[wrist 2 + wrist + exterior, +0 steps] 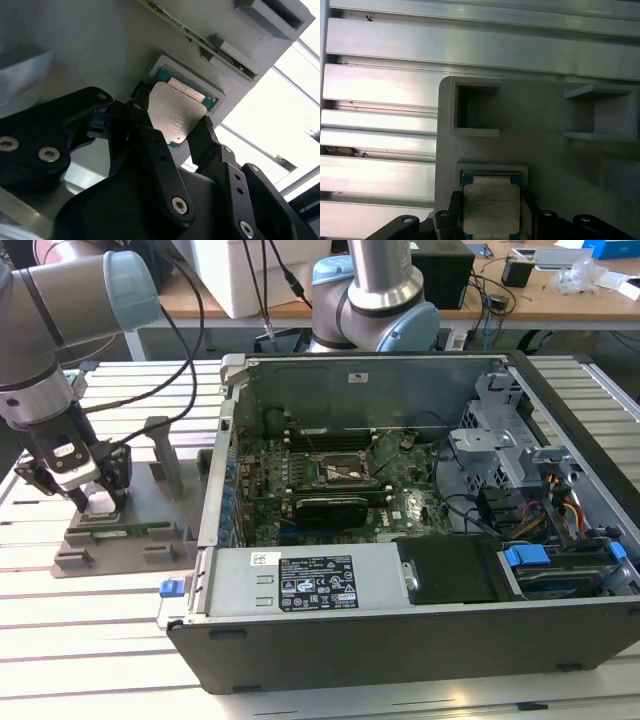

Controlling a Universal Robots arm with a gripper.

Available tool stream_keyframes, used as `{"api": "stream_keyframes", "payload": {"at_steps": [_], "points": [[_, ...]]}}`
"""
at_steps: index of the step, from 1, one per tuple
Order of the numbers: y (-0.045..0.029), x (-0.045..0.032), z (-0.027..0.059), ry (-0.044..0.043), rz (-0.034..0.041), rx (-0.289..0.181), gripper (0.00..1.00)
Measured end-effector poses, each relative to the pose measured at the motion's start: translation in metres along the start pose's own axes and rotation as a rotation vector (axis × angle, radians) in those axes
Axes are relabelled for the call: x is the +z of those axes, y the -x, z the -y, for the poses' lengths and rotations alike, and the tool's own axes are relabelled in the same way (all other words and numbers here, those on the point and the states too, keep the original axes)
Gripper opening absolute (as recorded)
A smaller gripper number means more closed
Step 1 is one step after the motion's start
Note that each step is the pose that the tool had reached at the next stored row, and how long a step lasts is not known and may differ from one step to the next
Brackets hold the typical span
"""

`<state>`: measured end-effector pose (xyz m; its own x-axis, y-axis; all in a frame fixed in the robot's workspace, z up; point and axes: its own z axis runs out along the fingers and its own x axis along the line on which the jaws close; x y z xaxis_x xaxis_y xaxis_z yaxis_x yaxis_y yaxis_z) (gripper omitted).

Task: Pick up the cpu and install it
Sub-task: 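Pick up the cpu and move it towards the insertion slot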

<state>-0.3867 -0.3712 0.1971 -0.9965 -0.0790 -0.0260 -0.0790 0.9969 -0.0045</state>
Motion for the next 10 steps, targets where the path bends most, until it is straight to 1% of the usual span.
{"api": "stream_keyframes", "payload": {"at_steps": [4, 5, 6, 7, 9, 10], "points": [[0.0005, -0.0217, 0.0001, 0.0, 0.0, 0.0, 0.55], [0.0006, -0.0256, 0.0001, 0.0, 0.0, 0.0, 0.55], [0.0008, -0.0316, 0.0001, 0.0, -0.0001, 0.0, 0.55], [0.0009, -0.0346, 0.0001, 0.0, 0.0, 0.0, 0.55], [0.0012, -0.0464, 0.0002, 0.0, -0.0001, 0.0, 0.55], [0.0013, -0.0508, 0.0002, 0.0, 0.0, 0.0, 0.55]]}}
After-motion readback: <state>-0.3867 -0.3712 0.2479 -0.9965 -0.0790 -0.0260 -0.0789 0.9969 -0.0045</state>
